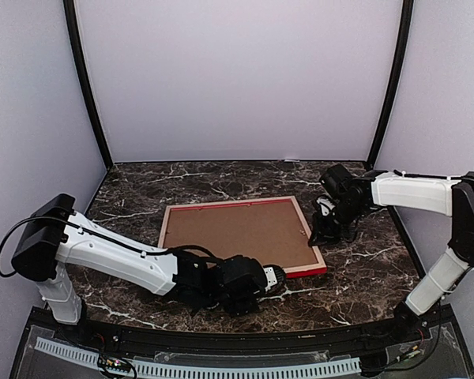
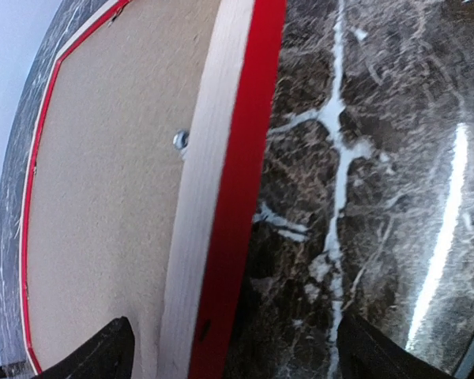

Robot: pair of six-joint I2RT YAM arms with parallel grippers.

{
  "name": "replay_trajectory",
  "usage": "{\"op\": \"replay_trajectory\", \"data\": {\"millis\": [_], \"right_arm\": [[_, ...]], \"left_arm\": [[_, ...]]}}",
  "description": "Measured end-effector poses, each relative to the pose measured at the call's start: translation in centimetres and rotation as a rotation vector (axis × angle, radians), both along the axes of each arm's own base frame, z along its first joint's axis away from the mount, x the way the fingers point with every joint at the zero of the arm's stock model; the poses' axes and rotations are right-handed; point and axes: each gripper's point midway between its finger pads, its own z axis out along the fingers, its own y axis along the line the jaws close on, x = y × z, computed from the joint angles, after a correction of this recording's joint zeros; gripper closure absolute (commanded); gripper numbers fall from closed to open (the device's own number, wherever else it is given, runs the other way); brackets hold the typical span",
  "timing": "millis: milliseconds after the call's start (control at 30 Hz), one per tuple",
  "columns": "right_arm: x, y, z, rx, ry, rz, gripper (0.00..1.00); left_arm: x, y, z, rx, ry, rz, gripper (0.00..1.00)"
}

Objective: Put the photo into the frame
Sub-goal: Turn over the photo frame at the center of the board.

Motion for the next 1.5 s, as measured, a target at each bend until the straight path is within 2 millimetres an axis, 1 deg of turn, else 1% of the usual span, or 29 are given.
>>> {"op": "replay_trajectory", "data": {"millis": [100, 167, 233, 433, 500, 533, 567, 600, 633, 700, 800, 833, 933, 967, 1033, 1167, 1267, 1400, 1500], "right_arm": [[-0.7, 0.4, 0.0, 0.020, 0.035, 0.021, 1.00], [-1.1, 0.4, 0.0, 0.026, 0.053, 0.037, 1.00], [-1.4, 0.4, -0.1, 0.025, 0.063, 0.047, 1.00], [-1.3, 0.7, 0.0, 0.032, 0.070, 0.055, 1.00], [-1.3, 0.8, 0.1, 0.037, 0.070, 0.056, 1.00], [-1.2, 0.9, 0.2, 0.040, 0.070, 0.056, 1.00], [-1.1, 0.9, 0.4, 0.042, 0.068, 0.057, 0.99], [-1.0, 1.0, 0.5, 0.046, 0.067, 0.057, 0.98], [-0.9, 1.1, 0.7, 0.049, 0.063, 0.057, 0.95], [-0.7, 1.3, 1.0, 0.057, 0.060, 0.055, 0.84], [-0.4, 1.8, 1.7, 0.083, 0.055, 0.054, 0.73], [-0.3, 2.0, 2.0, 0.092, 0.050, 0.060, 0.71], [-0.2, 2.6, 2.8, 0.124, 0.045, 0.077, 0.64], [-0.1, 2.7, 3.1, 0.130, 0.040, 0.083, 0.62], [0.3, 3.0, 4.0, 0.140, 0.024, 0.092, 0.59], [1.5, 3.5, 7.1, 0.159, -0.039, 0.107, 0.54], [3.0, 3.2, 10.6, 0.166, -0.123, 0.106, 0.51], [4.9, 2.1, 15.1, 0.167, -0.244, 0.080, 0.49], [5.9, 0.9, 17.9, 0.165, -0.319, 0.050, 0.48]], "left_arm": [[0.9, 0.9, -0.6, 0.068, -0.066, 0.018, 0.27], [1.6, 1.4, -0.5, 0.100, -0.114, 0.026, 0.33], [1.9, 1.6, -0.4, 0.116, -0.139, 0.032, 0.36], [2.0, 2.0, 0.3, 0.141, -0.179, 0.029, 0.37], [1.9, 2.1, 0.6, 0.138, -0.179, 0.028, 0.44], [1.8, 2.2, 0.8, 0.137, -0.177, 0.027, 0.51], [1.8, 2.3, 0.8, 0.138, -0.177, 0.027, 0.55], [1.7, 2.3, 0.9, 0.136, -0.171, 0.024, 0.62], [1.6, 2.4, 1.0, 0.138, -0.170, 0.023, 0.65], [1.5, 2.6, 1.2, 0.150, -0.176, 0.015, 0.74], [1.5, 3.2, 2.0, 0.191, -0.222, 0.000, 0.79], [1.6, 3.3, 2.2, 0.189, -0.228, 0.005, 0.84], [1.7, 3.7, 3.3, 0.179, -0.233, 0.010, 0.89], [1.7, 3.8, 3.6, 0.176, -0.234, 0.010, 0.92], [1.7, 4.0, 4.1, 0.176, -0.236, 0.008, 0.99], [1.7, 4.2, 5.5, 0.183, -0.240, 0.003, 1.00], [1.8, 3.7, 7.3, 0.169, -0.248, -0.002, 1.00], [2.0, 2.9, 11.1, 0.113, -0.263, -0.002, 1.00], [2.2, 2.5, 14.9, 0.046, -0.277, 0.002, 1.00]]}}
